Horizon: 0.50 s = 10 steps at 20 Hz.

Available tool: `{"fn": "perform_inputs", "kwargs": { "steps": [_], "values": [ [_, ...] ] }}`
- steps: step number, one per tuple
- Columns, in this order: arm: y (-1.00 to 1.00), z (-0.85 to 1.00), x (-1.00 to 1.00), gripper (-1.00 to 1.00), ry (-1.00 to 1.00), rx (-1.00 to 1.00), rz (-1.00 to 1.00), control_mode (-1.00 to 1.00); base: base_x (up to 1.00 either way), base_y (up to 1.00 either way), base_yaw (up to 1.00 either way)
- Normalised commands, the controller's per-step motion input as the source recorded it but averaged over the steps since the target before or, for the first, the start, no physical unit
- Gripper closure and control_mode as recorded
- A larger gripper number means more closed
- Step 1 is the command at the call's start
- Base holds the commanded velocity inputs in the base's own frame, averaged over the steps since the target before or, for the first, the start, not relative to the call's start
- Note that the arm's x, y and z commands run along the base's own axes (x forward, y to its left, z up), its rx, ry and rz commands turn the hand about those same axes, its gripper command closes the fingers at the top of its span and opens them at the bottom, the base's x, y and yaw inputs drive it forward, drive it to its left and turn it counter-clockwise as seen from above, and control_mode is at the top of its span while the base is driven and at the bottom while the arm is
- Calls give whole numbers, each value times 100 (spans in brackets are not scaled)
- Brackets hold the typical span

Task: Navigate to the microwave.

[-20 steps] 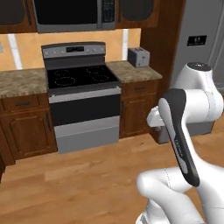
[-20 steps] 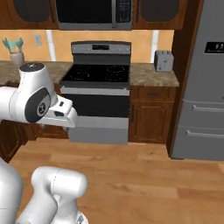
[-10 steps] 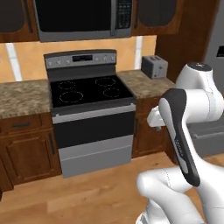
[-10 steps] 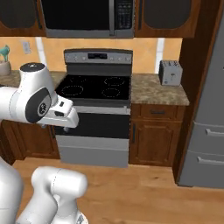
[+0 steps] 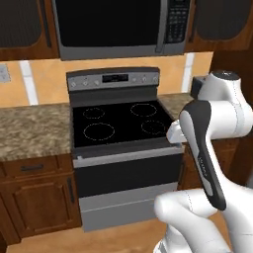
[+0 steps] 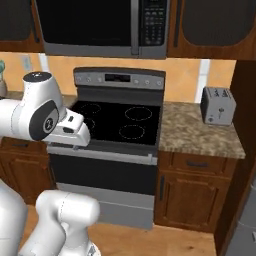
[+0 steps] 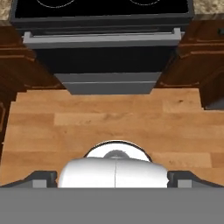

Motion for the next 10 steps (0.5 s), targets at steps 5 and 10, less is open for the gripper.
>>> {"fn": "perform_inputs", "kwargs": {
  "steps": [5,10],
  "values": [
    [0,0,0,-100,0,0,0,100,99,0,15],
    [0,0,0,-100,0,0,0,100,89,0,-2]
  ]
}}
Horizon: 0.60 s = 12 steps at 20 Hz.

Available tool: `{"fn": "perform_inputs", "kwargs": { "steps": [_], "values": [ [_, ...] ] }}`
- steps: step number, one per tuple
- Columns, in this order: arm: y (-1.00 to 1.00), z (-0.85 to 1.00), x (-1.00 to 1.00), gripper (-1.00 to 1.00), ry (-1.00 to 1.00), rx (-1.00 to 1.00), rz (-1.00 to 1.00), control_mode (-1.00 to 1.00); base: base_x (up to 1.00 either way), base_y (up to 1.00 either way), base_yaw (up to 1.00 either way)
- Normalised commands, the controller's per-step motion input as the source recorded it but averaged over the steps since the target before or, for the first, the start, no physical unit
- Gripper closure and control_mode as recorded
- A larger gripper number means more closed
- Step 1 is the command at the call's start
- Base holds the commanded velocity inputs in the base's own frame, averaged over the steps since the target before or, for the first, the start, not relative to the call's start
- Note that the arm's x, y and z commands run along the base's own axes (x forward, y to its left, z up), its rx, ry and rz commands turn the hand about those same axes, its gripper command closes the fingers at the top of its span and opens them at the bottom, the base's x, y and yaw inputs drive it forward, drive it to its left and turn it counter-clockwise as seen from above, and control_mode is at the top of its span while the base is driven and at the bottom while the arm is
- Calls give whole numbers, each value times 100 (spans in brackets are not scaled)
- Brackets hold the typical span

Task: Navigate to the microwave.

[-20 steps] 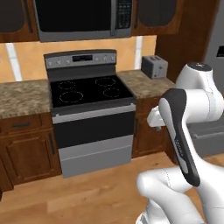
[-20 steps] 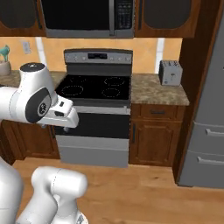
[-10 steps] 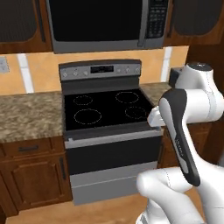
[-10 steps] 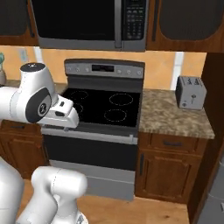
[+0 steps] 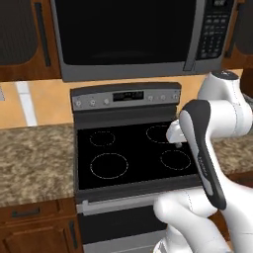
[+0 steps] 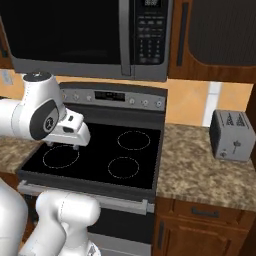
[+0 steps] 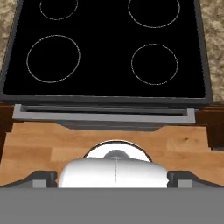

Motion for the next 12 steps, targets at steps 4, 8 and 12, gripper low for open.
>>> {"fn": "perform_inputs", "kwargs": {
  "steps": [4,8,12],
  "values": [
    [0,0,0,-100,0,0,0,100,73,0,-13],
    [0,0,0,-100,0,0,0,100,47,0,-13],
    [0,0,0,-100,0,0,0,100,13,0,-3]
  ]
}}
